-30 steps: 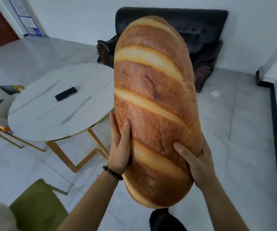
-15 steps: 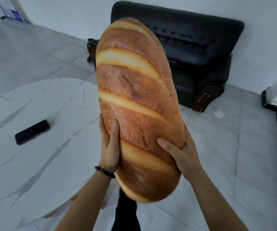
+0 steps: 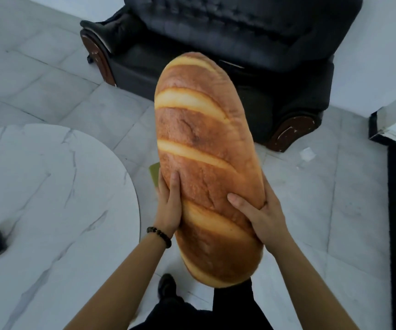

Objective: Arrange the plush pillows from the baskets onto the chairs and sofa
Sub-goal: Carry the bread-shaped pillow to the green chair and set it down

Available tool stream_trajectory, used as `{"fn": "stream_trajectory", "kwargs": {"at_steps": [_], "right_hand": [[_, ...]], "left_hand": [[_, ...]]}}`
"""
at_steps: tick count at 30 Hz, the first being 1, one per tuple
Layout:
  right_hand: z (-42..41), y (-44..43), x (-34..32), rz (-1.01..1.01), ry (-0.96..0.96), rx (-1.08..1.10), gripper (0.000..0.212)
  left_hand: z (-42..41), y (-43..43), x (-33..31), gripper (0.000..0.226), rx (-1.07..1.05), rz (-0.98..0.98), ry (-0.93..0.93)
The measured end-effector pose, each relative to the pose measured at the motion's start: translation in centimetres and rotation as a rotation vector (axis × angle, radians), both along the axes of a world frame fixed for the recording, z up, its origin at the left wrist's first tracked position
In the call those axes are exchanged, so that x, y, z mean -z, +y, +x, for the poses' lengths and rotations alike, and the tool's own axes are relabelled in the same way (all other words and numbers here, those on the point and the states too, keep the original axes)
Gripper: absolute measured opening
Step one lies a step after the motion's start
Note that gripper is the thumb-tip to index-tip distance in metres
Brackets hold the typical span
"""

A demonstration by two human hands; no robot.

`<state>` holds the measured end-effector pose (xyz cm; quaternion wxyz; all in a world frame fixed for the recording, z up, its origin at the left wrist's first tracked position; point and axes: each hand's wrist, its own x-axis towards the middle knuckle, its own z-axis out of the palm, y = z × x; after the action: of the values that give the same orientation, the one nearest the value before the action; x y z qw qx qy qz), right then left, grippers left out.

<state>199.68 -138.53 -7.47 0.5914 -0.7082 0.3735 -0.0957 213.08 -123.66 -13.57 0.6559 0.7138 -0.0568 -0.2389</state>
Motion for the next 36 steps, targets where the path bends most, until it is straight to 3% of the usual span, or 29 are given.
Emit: {"fn": "stream_trajectory", "kwargs": {"at_steps": [8,14,18,22,24,27,30,33,36], "right_hand": [[7.8,-9.2,9.6,0.175,0.116,-0.199,0.081],[13.8,-12.9,20.6,0.175,0.213,-0.235,0.083],[16.6,-13.8,30.9,0.157,0.393,-0.289,0.107],[16.4,-13.9,37.5,0.092,0.53,-0.105,0.103],[16.2,-13.3,38.3,0.054,0.497,-0.018,0.102],[17.1,-12.0,37.3,-0.004,0.441,0.008,0.122],[17.9,-11.5,34.9,-0.068,0.441,-0.053,0.128],[17.6,-12.3,32.7,-0.248,0.436,-0.075,0.123],[17.8,-13.4,33.4,-0.355,0.602,-0.145,0.128]], "left_hand": [[4.0,-6.9,7.1,0.078,-0.173,0.193,0.192],[9.0,-9.8,18.8,0.078,-0.243,0.308,0.239],[10.4,-10.7,28.8,0.087,-0.183,0.415,0.373],[11.2,-10.9,35.6,0.113,-0.143,0.483,0.48],[11.7,-10.9,37.2,0.107,-0.168,0.457,0.53],[12.3,-11.2,37.8,0.085,-0.276,0.397,0.554],[12.0,-11.1,37.8,0.094,-0.371,0.34,0.561],[11.4,-12.2,37.3,0.087,-0.306,0.247,0.584],[12.7,-14.1,38.2,0.089,-0.156,0.293,0.589]]}}
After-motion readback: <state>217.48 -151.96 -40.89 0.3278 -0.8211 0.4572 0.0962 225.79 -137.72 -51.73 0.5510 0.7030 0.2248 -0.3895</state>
